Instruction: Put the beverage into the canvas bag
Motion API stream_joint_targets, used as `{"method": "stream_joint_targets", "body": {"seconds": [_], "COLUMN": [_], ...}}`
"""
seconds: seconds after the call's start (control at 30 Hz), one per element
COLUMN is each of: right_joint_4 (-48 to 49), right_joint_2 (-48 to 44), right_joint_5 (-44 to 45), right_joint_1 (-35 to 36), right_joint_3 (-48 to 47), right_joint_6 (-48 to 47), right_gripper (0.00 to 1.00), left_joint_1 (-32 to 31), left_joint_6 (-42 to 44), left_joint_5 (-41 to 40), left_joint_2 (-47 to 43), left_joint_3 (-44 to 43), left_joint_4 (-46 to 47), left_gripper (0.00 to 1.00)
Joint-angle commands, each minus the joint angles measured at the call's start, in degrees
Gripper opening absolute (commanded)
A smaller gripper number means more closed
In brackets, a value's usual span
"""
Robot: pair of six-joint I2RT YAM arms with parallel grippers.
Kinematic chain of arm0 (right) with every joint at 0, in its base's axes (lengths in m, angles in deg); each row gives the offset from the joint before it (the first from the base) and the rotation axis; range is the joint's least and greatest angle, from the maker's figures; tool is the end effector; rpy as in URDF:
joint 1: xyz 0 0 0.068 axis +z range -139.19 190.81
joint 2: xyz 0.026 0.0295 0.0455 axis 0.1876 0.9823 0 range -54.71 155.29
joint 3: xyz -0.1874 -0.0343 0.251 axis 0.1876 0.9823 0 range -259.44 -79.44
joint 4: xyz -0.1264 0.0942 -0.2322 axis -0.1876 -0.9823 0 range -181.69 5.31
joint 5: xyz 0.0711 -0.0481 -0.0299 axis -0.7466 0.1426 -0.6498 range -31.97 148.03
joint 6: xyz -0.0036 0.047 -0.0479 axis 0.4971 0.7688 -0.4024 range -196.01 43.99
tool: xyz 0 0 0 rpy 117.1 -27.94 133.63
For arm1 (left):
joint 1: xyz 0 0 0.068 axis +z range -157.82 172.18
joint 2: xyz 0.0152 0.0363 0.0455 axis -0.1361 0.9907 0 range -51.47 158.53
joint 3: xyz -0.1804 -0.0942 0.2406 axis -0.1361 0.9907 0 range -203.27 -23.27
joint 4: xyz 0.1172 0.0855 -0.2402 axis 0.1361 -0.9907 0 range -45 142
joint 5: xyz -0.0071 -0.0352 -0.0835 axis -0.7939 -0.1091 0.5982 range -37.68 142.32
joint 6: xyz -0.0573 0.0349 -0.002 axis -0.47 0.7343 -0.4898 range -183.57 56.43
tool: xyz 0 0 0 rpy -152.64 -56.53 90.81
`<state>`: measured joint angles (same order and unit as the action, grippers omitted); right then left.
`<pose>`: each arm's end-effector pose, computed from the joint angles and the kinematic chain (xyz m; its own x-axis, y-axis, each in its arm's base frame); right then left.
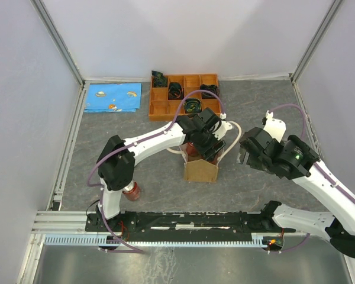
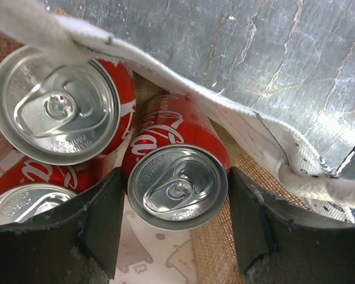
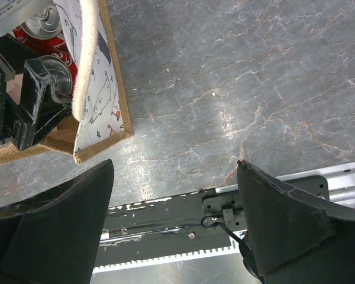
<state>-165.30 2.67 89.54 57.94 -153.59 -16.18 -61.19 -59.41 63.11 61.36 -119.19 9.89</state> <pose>0.1184 0.0863 0.3991 -0.7117 0.3167 -0.6271 0.2927 0.9451 0.1451 0.2759 -0.3878 0.2686 -0.4488 0.7231 -0.5250 0.8807 0.4575 -0.1227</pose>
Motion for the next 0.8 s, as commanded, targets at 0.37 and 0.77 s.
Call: {"method": "stream_joint_targets", "body": {"seconds": [0.37,0.77], "right_joint_4": [-0.57,0.91], "right_joint_2": [-0.94,0.89], "right_joint_5": [1.45,0.87], "right_joint_1": [-0.03,-0.02], "right_joint_3": [0.23,-0.27], "right_joint_6": [1.56,0.56], "right_gripper": [0.92,0.93], "left_joint_1": [-0.42,-0.53], "left_joint_6": [-1.94,-0.68], "left_joint_5": [1.34,0.74], "left_joint_2": [-4.86,-7.48], "left_joint_3": [0.09,-1.45], "left_joint_4": [7.82,6.85], "left_gripper": [0.38,0.96]}}
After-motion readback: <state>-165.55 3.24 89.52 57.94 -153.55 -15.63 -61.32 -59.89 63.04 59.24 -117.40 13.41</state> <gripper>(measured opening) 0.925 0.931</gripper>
